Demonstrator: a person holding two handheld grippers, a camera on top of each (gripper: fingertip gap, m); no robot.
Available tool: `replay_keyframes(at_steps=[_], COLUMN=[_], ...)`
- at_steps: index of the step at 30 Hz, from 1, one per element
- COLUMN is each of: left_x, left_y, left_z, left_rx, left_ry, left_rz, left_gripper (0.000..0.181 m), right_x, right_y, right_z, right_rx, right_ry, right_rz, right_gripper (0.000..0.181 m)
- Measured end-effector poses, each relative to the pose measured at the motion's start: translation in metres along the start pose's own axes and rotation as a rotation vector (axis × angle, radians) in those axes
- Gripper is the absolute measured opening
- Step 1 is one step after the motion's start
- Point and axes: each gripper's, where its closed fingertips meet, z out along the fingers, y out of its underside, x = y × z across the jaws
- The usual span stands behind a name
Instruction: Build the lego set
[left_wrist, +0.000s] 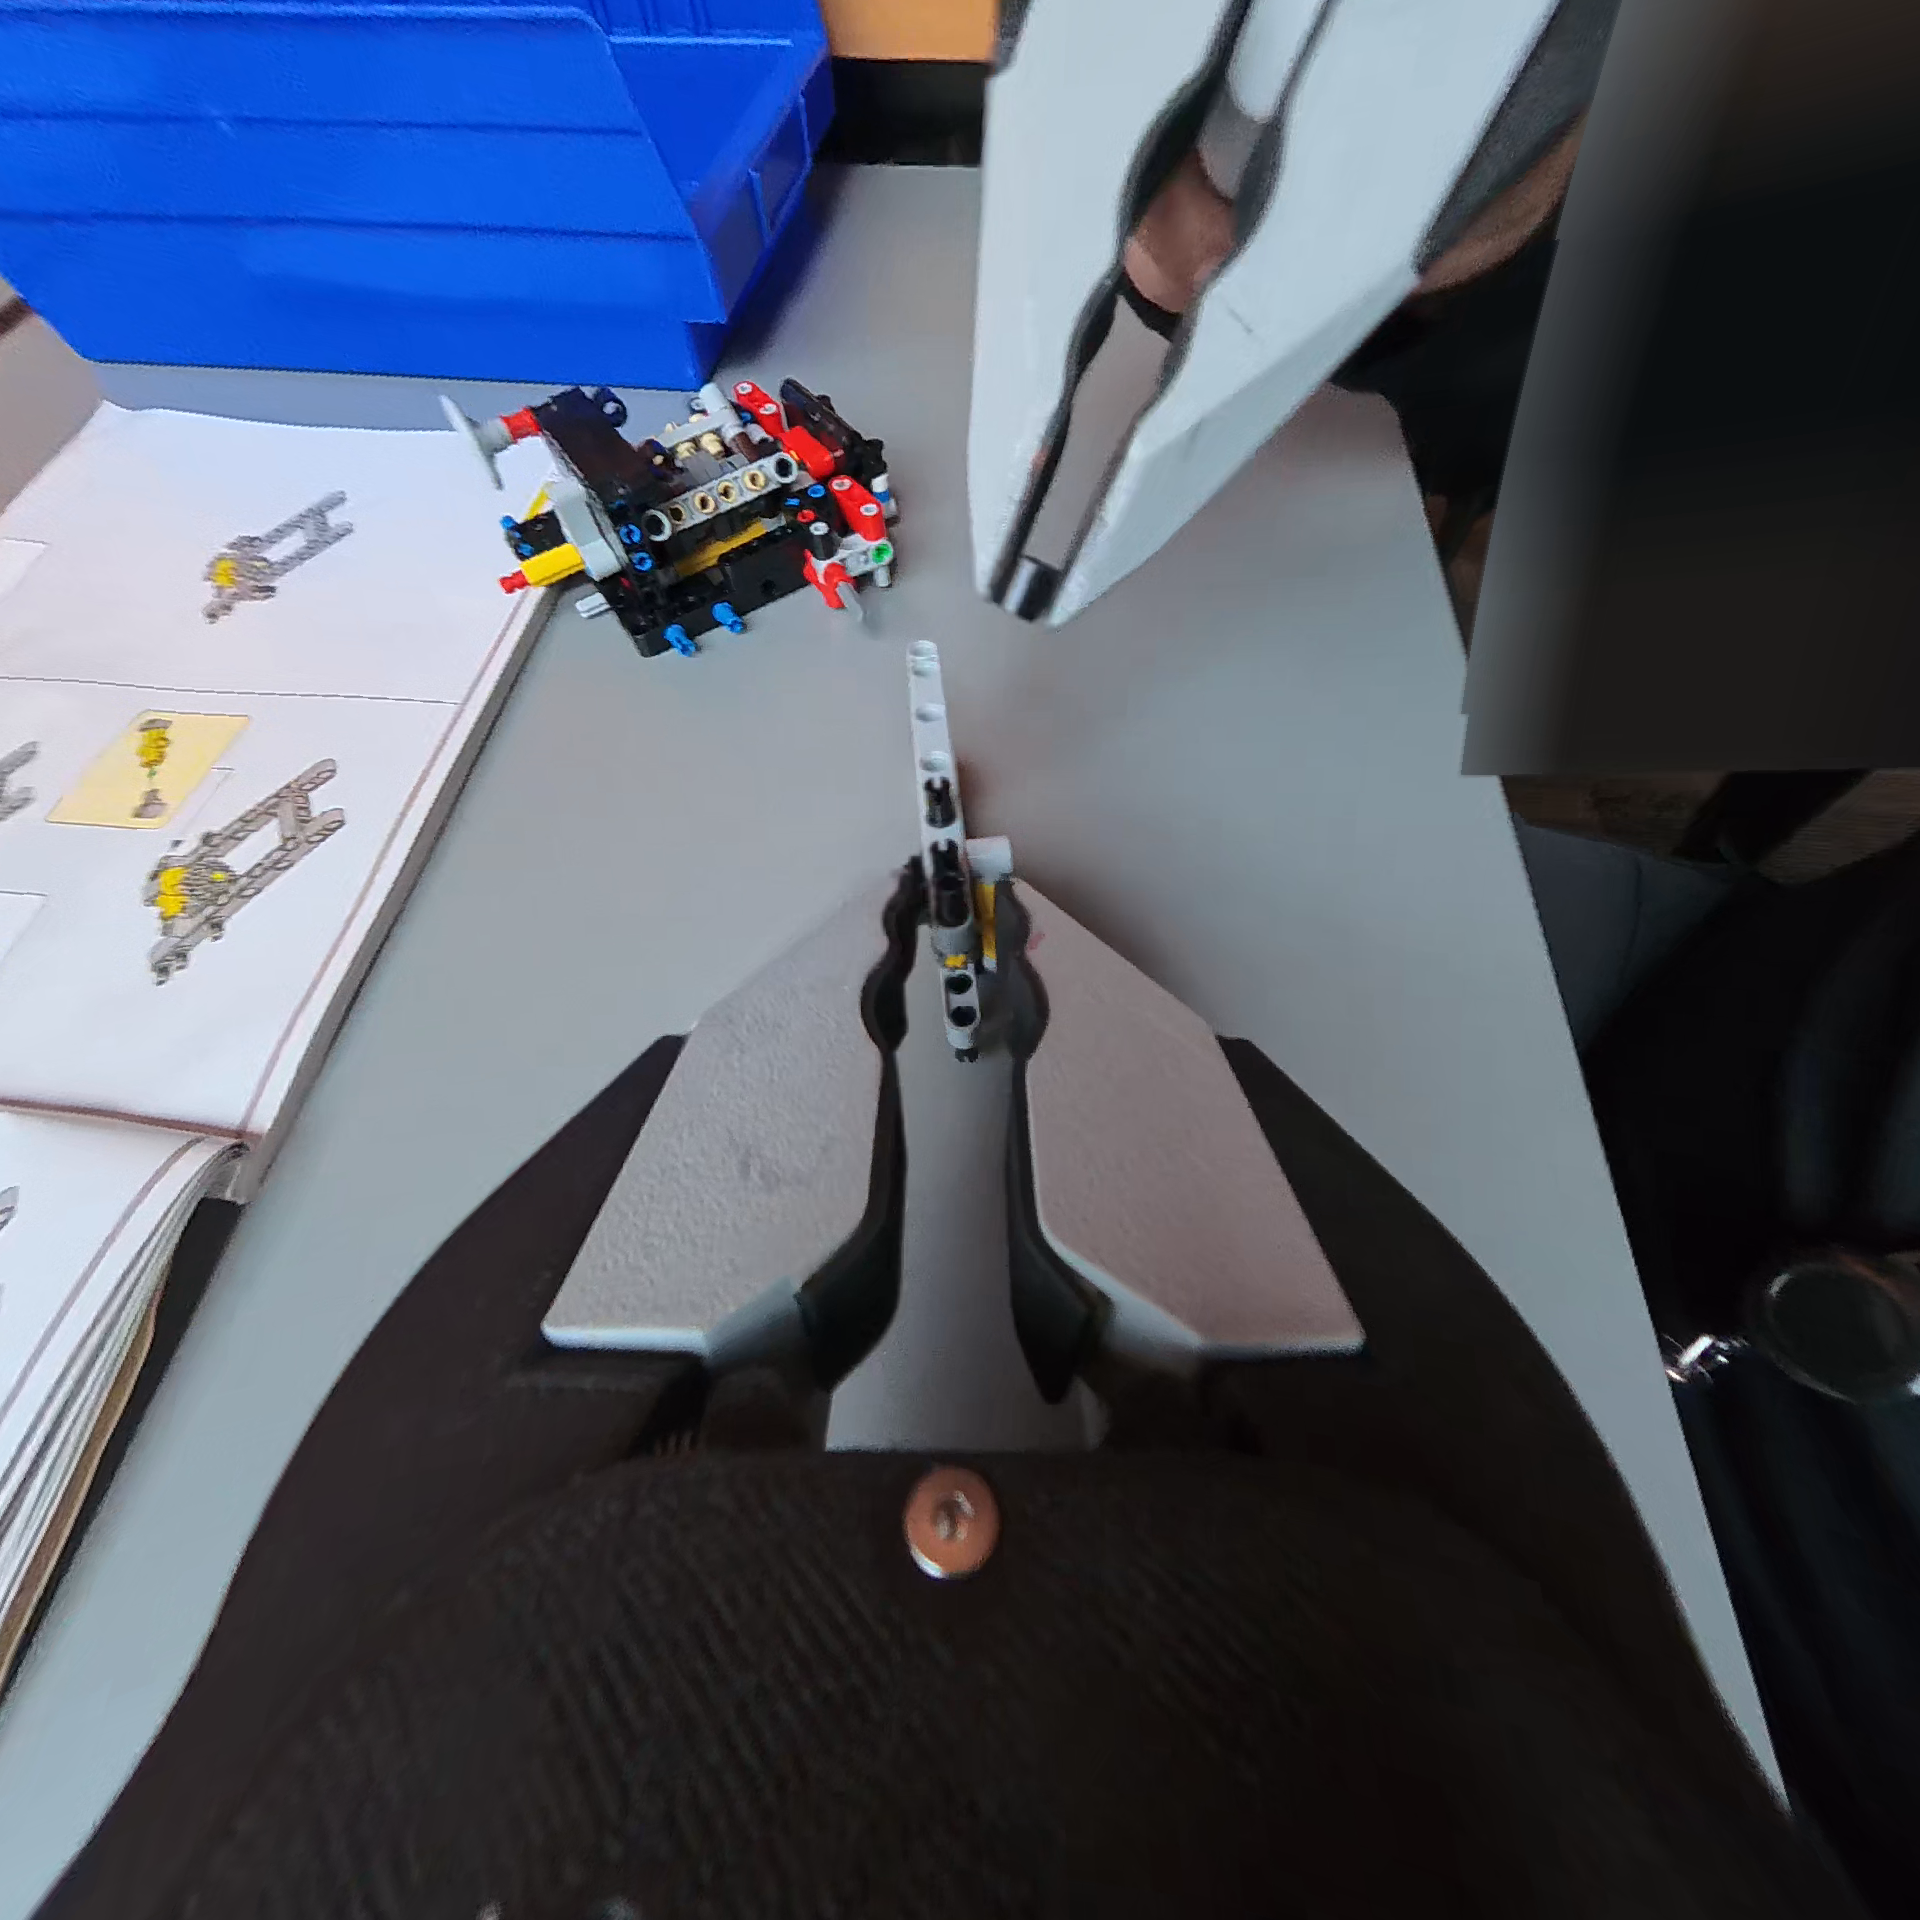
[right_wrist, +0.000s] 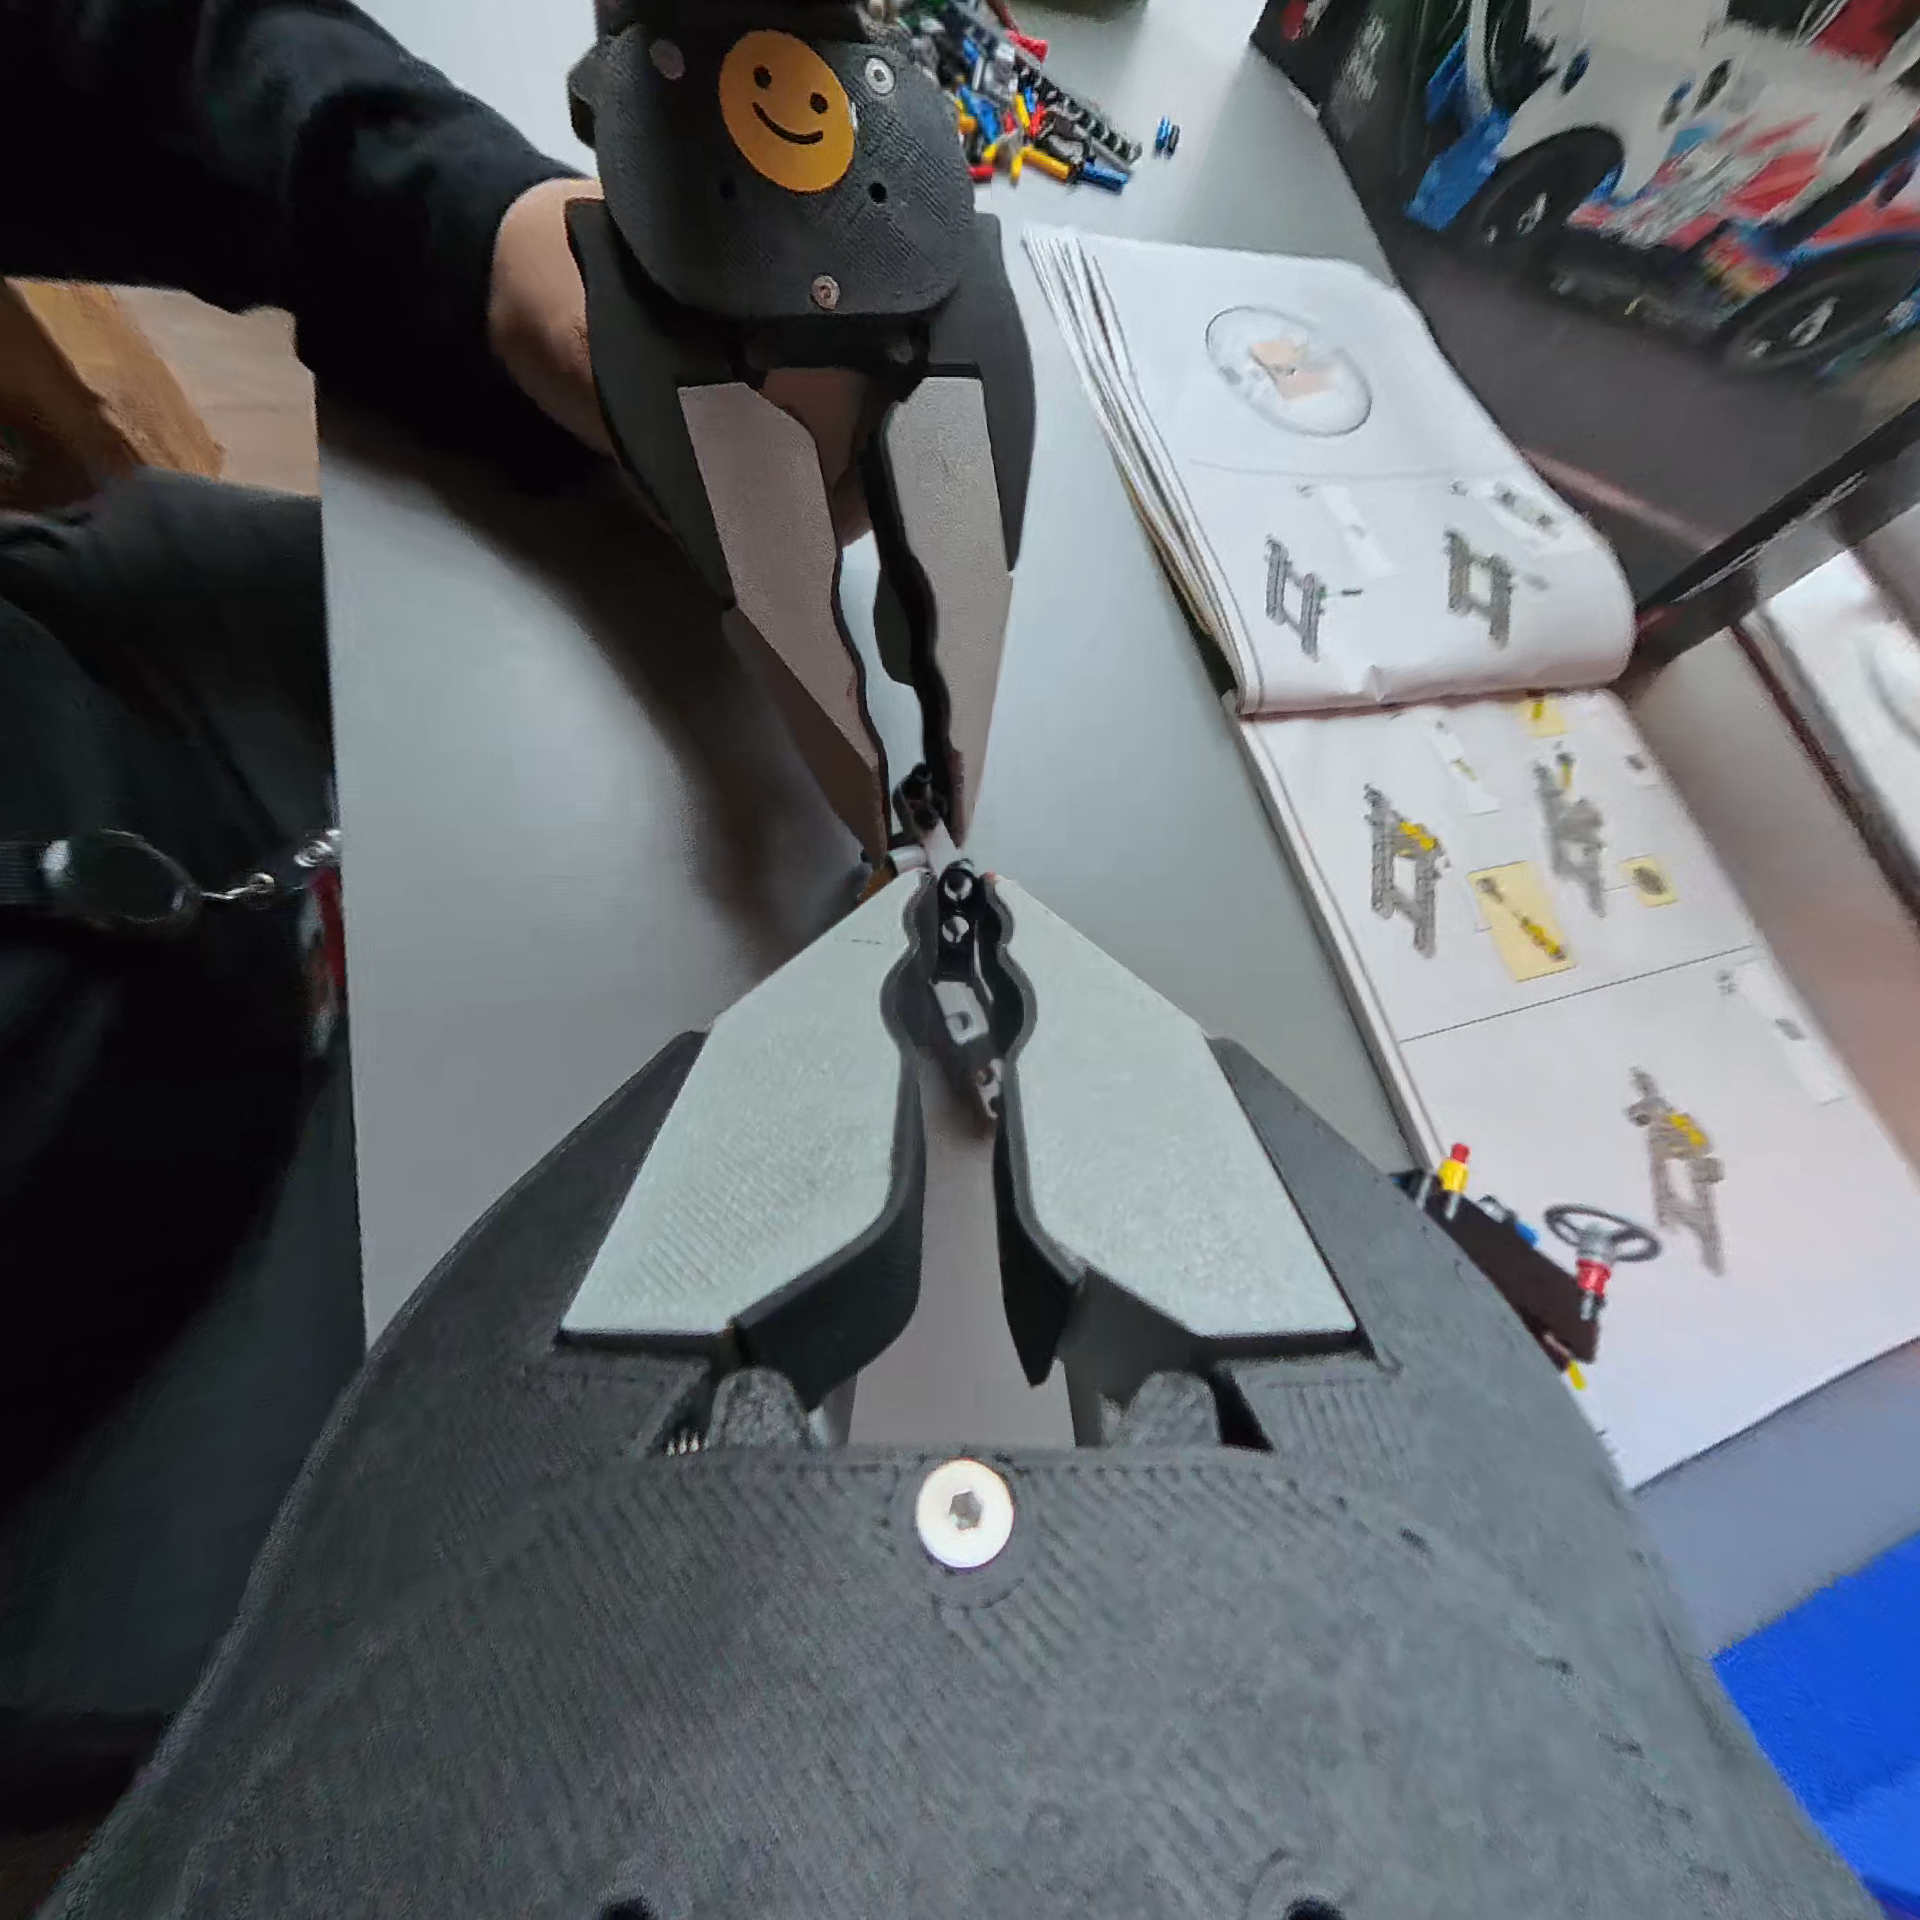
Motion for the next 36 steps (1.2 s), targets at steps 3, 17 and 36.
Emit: replay_keyframes(at_steps=[3, 17, 36], left_x=[0.001, -0.007, -0.011], left_y=[0.0, 0.002, 0.0], left_z=[0.0, 0.003, 0.007], left_rx=[0.003, -0.018, -0.017], left_ry=[0.038, -0.029, -0.049], left_rz=[-0.014, -0.069, -0.095], left_gripper=[0.005, 0.005, 0.005], right_x=[0.008, 0.007, 0.012], right_y=[0.004, 0.013, 0.01], right_z=[-0.004, 0.017, 0.024], right_rx=[0.002, -0.109, -0.289], right_ry=[-0.075, -0.176, -0.192], right_rz=[0.112, 0.344, 0.398], right_gripper=[0.004, 0.004, 0.004])
